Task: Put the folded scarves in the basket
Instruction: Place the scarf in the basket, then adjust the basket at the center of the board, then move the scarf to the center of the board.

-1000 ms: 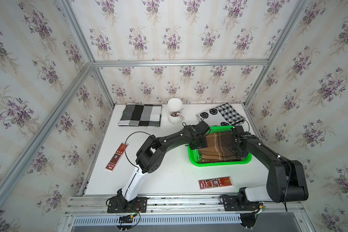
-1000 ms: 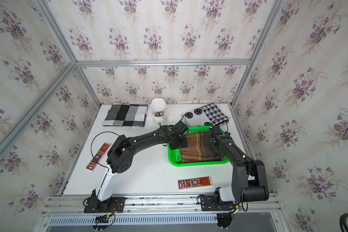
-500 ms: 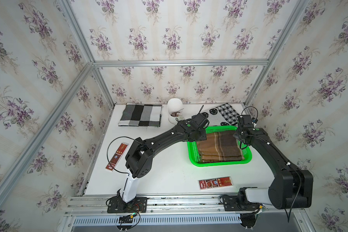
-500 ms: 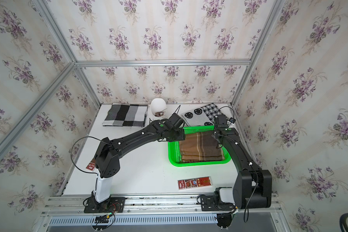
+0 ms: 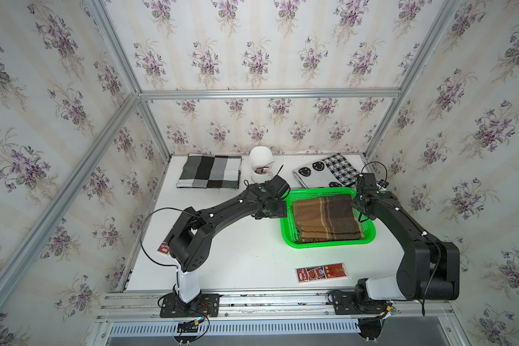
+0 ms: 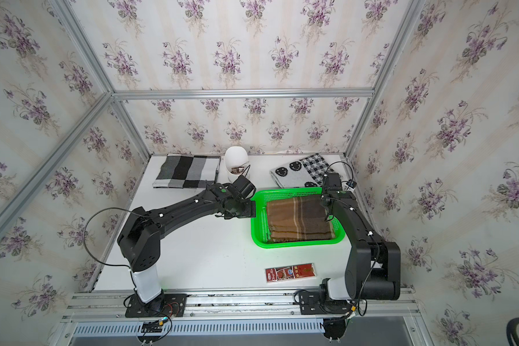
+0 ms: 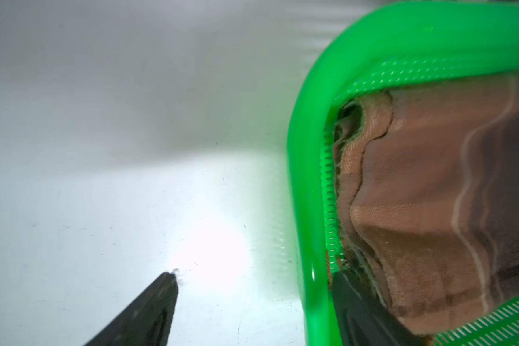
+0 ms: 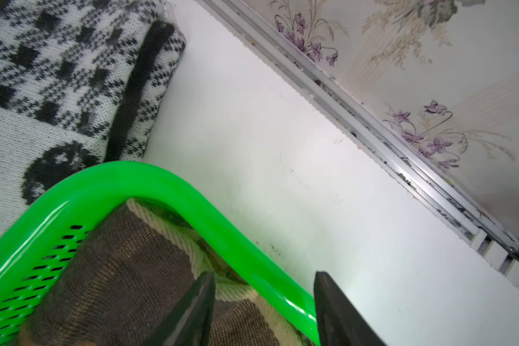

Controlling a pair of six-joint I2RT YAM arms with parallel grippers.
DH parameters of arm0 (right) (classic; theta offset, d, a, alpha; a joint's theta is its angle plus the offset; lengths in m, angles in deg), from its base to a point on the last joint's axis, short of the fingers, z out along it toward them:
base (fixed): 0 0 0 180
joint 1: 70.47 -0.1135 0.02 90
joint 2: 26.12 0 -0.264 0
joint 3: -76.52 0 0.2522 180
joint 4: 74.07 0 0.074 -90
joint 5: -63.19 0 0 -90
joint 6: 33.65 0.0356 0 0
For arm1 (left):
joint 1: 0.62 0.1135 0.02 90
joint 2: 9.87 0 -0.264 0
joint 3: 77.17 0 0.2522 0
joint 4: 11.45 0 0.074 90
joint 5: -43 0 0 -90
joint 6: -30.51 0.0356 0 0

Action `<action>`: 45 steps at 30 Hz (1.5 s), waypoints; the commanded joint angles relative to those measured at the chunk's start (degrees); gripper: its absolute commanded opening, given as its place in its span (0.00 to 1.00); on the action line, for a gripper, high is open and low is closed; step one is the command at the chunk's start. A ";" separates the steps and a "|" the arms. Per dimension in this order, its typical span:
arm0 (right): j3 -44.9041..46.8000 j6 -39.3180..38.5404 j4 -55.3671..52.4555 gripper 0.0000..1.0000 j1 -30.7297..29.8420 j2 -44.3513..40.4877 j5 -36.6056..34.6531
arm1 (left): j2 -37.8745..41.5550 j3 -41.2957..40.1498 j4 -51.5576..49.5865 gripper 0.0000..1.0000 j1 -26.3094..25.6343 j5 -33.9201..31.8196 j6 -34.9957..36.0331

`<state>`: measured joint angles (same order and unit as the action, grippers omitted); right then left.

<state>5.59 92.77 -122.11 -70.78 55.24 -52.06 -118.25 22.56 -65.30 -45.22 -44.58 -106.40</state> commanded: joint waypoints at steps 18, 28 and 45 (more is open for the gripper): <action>-2.81 -0.07 1.13 0.56 -0.53 -3.38 4.90 | 0.27 -3.29 1.21 0.50 -1.54 -1.92 0.76; -6.99 -1.57 2.28 0.58 -12.80 -5.69 5.78 | 12.98 -8.10 0.83 0.79 1.70 -5.33 1.11; -12.35 2.17 9.40 0.55 -41.68 0.53 8.49 | 11.45 -15.54 10.64 0.84 45.71 7.51 -8.30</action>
<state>-6.08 94.98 -114.31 -111.90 55.33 -43.71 -102.54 4.81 -58.90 -1.15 -42.33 -111.52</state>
